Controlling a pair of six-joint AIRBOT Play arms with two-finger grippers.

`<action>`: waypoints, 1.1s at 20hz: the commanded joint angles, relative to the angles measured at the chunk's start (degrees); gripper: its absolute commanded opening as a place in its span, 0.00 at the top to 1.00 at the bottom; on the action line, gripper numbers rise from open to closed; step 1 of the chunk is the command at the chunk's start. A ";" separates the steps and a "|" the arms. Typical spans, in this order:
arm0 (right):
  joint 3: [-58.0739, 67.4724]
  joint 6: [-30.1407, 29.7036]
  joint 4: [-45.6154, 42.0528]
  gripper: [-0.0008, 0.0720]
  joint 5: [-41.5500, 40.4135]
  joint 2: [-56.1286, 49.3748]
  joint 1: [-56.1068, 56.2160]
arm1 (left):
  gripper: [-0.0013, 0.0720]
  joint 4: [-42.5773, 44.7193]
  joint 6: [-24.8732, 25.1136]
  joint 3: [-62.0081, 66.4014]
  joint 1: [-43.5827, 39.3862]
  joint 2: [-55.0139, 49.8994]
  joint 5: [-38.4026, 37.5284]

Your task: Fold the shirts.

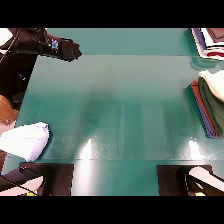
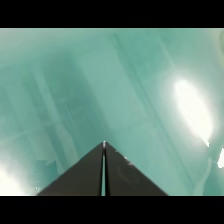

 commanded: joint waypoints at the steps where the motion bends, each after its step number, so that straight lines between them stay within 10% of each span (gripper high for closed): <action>1: -8.20 0.52 -5.33 0.24 1.09 2.36 -3.23 | 0.95 -0.02 0.28 0.00 -0.02 -0.04 -0.20; 15: 8.07 0.66 13.60 0.24 -6.25 -0.31 39.36 | 0.95 -0.04 0.24 0.02 -0.02 -0.04 -0.33; 18: 8.04 0.66 11.52 0.97 -7.82 -0.33 48.63 | 0.95 -0.04 0.24 0.02 -0.02 -0.04 -0.33; 22: 8.04 0.59 7.50 0.96 -7.76 -0.33 54.82 | 0.95 -0.04 0.24 0.02 -0.02 -0.04 -0.33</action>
